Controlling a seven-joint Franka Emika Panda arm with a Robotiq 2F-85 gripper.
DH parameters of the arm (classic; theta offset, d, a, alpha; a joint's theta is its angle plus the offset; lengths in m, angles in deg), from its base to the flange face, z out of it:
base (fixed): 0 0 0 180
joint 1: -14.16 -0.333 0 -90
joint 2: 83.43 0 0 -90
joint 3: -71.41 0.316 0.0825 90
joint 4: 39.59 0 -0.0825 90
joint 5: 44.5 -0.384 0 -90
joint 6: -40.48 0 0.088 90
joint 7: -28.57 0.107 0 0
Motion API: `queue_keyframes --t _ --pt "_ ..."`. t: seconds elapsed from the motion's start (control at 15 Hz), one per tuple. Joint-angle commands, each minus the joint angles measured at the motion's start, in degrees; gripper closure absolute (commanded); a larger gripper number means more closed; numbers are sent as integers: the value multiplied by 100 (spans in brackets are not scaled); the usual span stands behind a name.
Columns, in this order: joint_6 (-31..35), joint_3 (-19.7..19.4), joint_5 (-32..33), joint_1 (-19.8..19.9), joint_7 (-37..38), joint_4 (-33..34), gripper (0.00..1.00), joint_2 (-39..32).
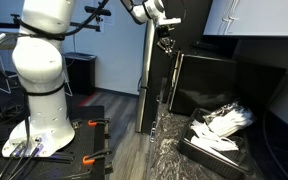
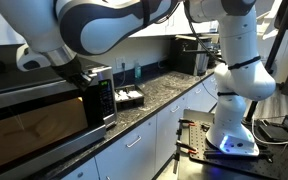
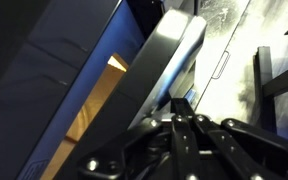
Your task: Close the microwave door
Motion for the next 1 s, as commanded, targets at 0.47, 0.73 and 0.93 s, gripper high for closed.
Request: queue_keyframes --t 0.47,0.73,0.93 --pt "2579 -3 -326 557 -1236 -2342 100 1430" --pt "2407 -16 -638 497 -1576 -3003 100 2063" --pt "2058 39 -700 367 -1908 -3056 100 2221"
